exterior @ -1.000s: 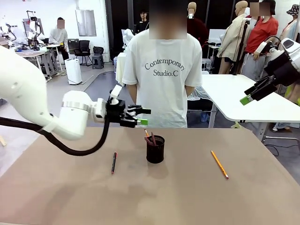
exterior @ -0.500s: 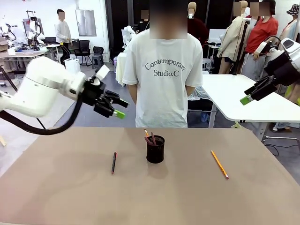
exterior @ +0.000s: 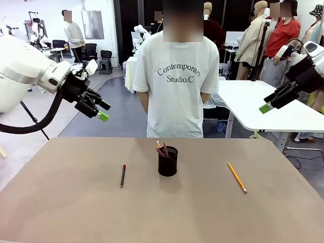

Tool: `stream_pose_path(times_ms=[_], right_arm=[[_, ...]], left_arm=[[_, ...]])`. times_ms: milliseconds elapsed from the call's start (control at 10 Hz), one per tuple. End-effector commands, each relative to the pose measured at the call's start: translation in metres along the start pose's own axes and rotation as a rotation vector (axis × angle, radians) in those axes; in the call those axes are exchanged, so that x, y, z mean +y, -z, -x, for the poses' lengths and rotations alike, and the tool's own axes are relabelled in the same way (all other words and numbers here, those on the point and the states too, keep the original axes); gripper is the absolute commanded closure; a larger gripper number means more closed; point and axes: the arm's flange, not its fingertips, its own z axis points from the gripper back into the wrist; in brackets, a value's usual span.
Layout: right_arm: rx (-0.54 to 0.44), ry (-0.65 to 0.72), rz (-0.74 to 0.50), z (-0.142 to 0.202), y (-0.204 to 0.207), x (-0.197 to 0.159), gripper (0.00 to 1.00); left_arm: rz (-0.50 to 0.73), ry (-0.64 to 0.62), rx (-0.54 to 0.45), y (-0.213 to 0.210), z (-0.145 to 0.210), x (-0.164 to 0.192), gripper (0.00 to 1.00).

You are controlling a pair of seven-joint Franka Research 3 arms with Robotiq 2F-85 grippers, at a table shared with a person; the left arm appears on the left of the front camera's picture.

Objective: Place the pens into the pen holder.
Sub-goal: Pick up a writing instrument from the table and place it into the Pen holder.

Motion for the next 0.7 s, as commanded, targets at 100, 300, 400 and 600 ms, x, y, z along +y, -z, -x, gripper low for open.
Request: stream_pose_path(times_ms=[100, 300, 400, 600], right_arm=[[-0.021, 0.004, -0.008, -0.002, -0.001, 0.0, 0.0], [-0.021, 0.004, -0.008, -0.002, -0.001, 0.0, 0.0], [-0.021, 0.004, -0.008, -0.002, -0.001, 0.0, 0.0], [-0.021, 0.004, -0.008, -0.002, -0.001, 0.0, 0.0]], left_arm=[[0.0, 0.018, -0.027, -0.018, 0.01, -0.008, 0.0], [0.001, -0.003, -0.001, -0.008, 0.005, -0.004, 0.0], [0.001, -0.003, -0.001, -0.008, 0.005, -0.004, 0.0], [0.001, -0.003, -0.001, -0.008, 0.005, -0.004, 0.0]])
